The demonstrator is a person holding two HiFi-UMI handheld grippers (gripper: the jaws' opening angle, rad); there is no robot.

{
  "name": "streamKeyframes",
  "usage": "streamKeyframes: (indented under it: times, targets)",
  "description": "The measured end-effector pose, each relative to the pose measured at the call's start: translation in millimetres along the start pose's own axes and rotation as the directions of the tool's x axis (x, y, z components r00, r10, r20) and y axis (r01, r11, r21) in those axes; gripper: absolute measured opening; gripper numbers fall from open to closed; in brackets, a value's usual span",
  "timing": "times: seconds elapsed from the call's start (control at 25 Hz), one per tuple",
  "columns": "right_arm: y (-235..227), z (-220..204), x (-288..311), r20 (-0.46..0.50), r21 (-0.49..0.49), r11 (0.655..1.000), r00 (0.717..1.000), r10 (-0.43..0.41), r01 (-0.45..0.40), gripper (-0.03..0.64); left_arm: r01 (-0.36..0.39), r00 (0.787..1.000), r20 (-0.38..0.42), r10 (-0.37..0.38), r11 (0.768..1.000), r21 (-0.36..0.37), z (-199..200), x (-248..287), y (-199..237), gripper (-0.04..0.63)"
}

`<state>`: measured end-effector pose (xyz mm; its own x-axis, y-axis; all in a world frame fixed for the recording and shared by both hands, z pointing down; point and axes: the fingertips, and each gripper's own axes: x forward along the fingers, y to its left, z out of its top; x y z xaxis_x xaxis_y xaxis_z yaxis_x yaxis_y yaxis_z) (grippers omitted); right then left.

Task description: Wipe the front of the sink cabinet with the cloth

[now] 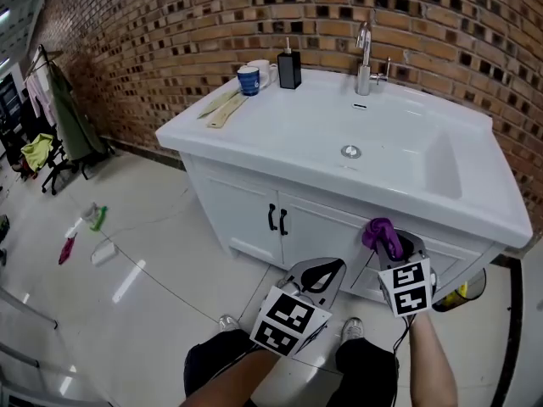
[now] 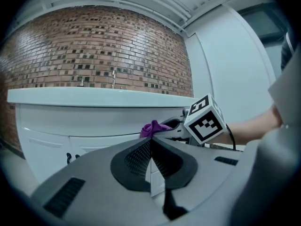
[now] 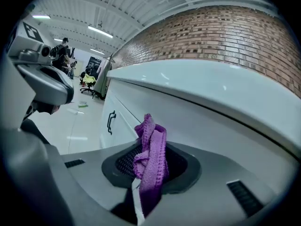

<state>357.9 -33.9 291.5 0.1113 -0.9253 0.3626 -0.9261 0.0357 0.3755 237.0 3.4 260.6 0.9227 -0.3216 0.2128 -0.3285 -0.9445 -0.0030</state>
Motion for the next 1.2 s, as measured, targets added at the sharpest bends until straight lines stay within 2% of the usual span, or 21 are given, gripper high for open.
streamKeyframes:
  times: [0.2,0.48,0.76,1.0,1.2]
  targets:
    - [7.1,-20.6,20.3,-0.048,-0.015,1.0,0.999,0.004,-0.005,0.097,0.001,0.999,-0.034,-0.002,0.999,-0.034,-26.2,18.7,13.0,0.005]
    - [25.2,-70.9,42.4,-0.118,0.018,1.0,0.993,-0.016,0.018,0.097,0.015,0.995,-0.094,-0.023,0.997,-0.079,-70.8,35.6,18.7,0.005]
    - [42.5,-129.7,67.0,-0.177,0.08,0.996,0.984,-0.036,0.051,0.097,0.03,0.99,-0.132,-0.044,0.994,-0.105,-115.7,56.7,26.3,0.005]
    - [65.9,-185.9,84.4,-0.247,0.166,0.985,0.969,-0.01,0.053,0.097,0.025,0.985,-0.165,-0.049,0.989,-0.144,-163.7,68.1,32.1,0.005]
    - [84.5,-224.1,106.1,-0.288,0.2,0.978,0.958,-0.006,0.066,0.097,0.028,0.975,-0.214,-0.063,0.986,-0.163,-208.6,79.9,33.3,0.005]
